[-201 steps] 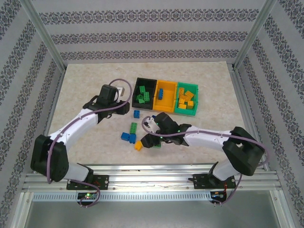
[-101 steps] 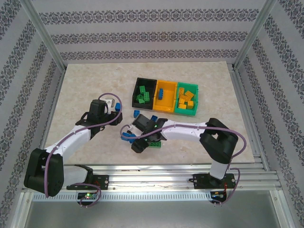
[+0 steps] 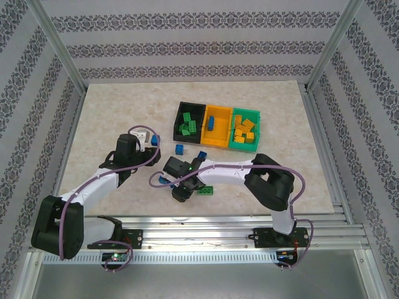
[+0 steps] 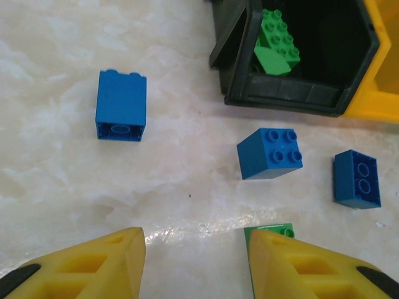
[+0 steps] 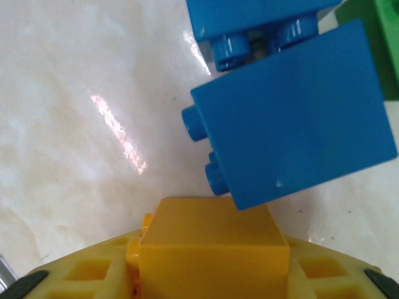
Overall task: Sort the legos into containers by color
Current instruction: Pick up the lego from the bottom-center of the table, then place the lego in the container.
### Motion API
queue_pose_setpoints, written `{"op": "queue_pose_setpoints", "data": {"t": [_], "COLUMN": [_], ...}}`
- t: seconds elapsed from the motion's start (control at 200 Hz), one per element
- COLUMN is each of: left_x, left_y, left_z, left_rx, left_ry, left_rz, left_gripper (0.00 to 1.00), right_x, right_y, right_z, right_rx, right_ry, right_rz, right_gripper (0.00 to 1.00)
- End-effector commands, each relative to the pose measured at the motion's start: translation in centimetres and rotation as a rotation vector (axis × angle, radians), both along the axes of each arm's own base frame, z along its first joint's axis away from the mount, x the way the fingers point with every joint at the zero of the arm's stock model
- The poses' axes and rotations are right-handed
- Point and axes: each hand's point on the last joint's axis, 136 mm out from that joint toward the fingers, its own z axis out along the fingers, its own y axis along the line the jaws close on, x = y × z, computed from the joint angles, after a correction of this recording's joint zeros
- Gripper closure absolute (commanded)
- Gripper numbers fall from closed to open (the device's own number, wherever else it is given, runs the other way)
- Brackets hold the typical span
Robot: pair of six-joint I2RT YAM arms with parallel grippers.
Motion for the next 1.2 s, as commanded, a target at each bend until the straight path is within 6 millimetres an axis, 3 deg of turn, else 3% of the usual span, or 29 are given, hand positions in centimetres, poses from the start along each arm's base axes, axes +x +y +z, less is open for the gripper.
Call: {"op": "queue_pose_setpoints", "data": {"t": [0.0, 0.085, 0.16, 0.23, 0.325, 0.52, 0.734, 0.824, 0.944, 1.079, 1.194], "left_x": [0.4, 0.3, 0.2, 0.1, 0.0, 0.0, -0.1, -0.1, -0.1, -0.1, -0.1], "left_y": [0.1, 0.2, 0.2, 0.3, 0.4, 0.4, 0.4, 0.5, 0.5, 0.4, 0.4], "left_z": [1.3, 1.3, 1.4, 1.2, 0.8, 0.7, 0.7, 0.7, 0.6, 0.6, 0.7], "left_rx": [-0.032, -0.030, -0.035, -0.035, -0.031, -0.034, -0.030, -0.026, -0.026, -0.028, -0.035], "left_ry": [-0.050, -0.057, -0.063, -0.066, -0.060, -0.061, -0.060, -0.062, -0.062, -0.061, -0.061], "left_rz": [0.009, 0.012, 0.018, 0.022, 0.024, 0.024, 0.023, 0.026, 0.027, 0.024, 0.024], "left_gripper": [0.53, 0.53, 0.53, 0.53, 0.53, 0.52, 0.52, 0.52, 0.52, 0.52, 0.52], "right_x": [0.5, 2.2, 5.0, 8.2, 13.2, 21.0, 25.8, 26.4, 24.9, 21.7, 17.6], "right_y": [0.1, -0.5, -2.1, -4.7, -9.9, -20.2, -25.8, -26.7, -25.5, -23.5, -19.9], "right_z": [2.0, 4.8, 7.5, 9.6, 11.4, 10.7, 8.8, 8.2, 9.4, 10.7, 11.2], "right_rx": [0.053, 0.136, 0.221, 0.284, 0.336, 0.408, 0.343, 0.314, 0.326, 0.253, 0.276], "right_ry": [-0.039, -0.086, -0.137, -0.186, -0.244, -0.237, -0.266, -0.246, -0.274, -0.328, -0.266], "right_rz": [-0.029, -0.089, -0.196, -0.326, -0.567, -0.963, -1.123, -1.148, -1.102, -0.989, -0.817], "right_gripper": [0.65, 0.66, 0.66, 0.66, 0.65, 0.65, 0.62, 0.51, 0.40, 0.36, 0.36]}}
